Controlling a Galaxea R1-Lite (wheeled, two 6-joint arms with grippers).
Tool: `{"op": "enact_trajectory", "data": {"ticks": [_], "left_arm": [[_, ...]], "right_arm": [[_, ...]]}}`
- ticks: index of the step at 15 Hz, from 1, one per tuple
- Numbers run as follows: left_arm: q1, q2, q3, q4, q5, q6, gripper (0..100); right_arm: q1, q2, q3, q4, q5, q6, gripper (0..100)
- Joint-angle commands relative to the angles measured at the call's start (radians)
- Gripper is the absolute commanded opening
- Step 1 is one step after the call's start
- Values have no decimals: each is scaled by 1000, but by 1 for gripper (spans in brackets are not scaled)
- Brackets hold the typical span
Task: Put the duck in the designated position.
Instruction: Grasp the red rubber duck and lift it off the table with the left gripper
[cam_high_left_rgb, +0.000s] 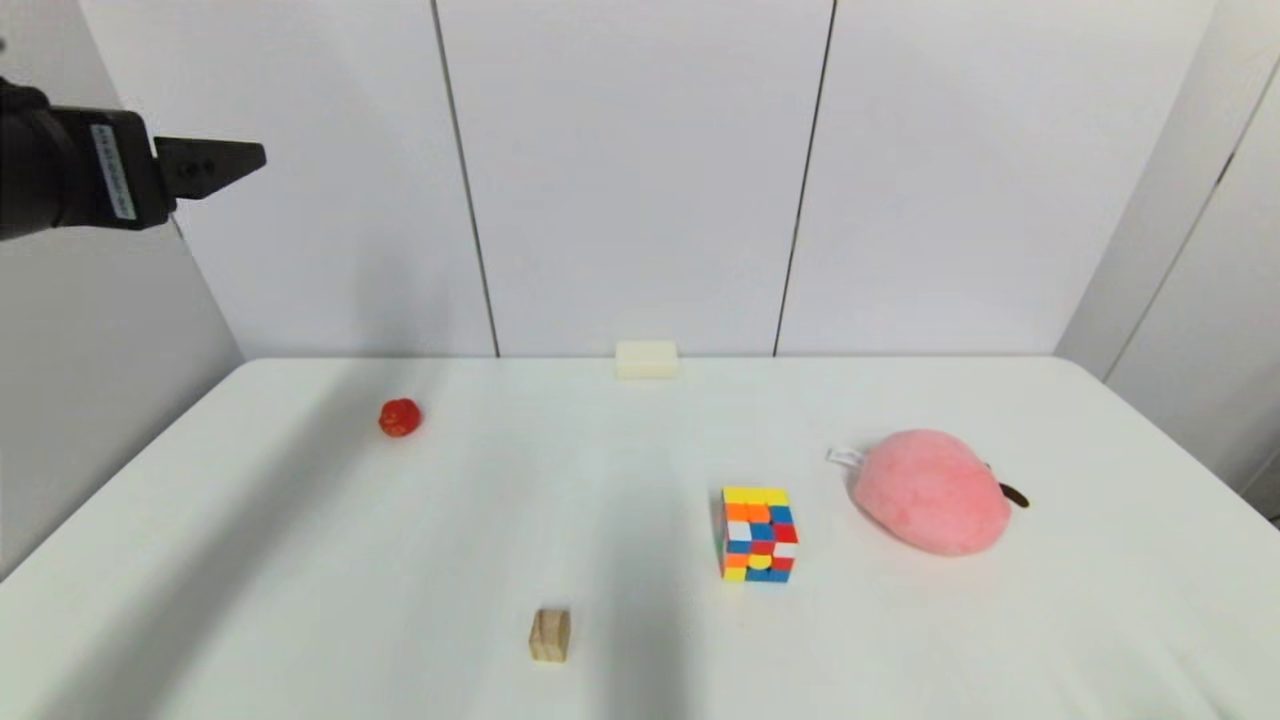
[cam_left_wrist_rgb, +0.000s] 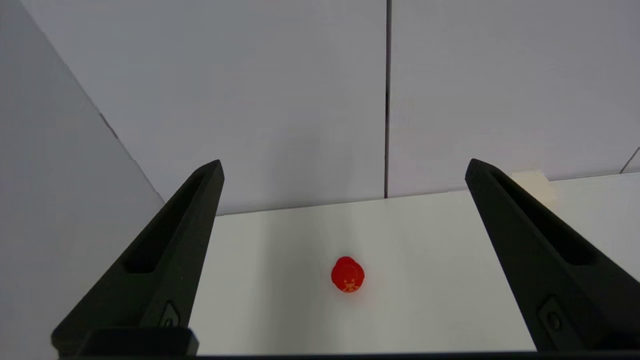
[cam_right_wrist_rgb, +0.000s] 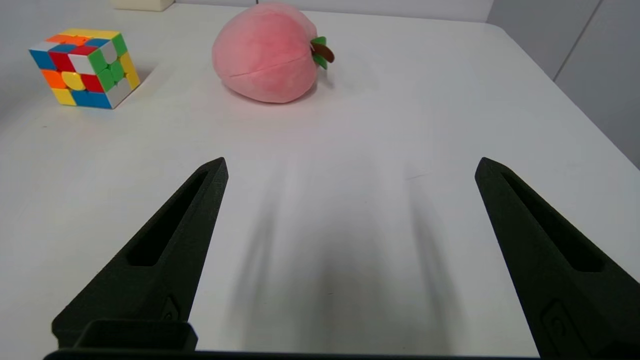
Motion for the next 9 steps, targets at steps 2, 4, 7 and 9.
{"op": "enact_trajectory", "data": {"ticks": [2, 4, 7, 9], "left_arm": [[1, 296, -419, 320, 0, -2, 100], [1, 365, -523, 439, -13, -11, 100], [18, 486, -700, 654, -108, -76, 100], [66, 533, -778, 760, -200, -82, 100]], "right_arm": [[0, 1, 0, 0, 0, -1, 100], [0, 1, 0, 0, 0, -1, 100], [0, 1, 0, 0, 0, -1, 100], [0, 1, 0, 0, 0, -1, 100]]}}
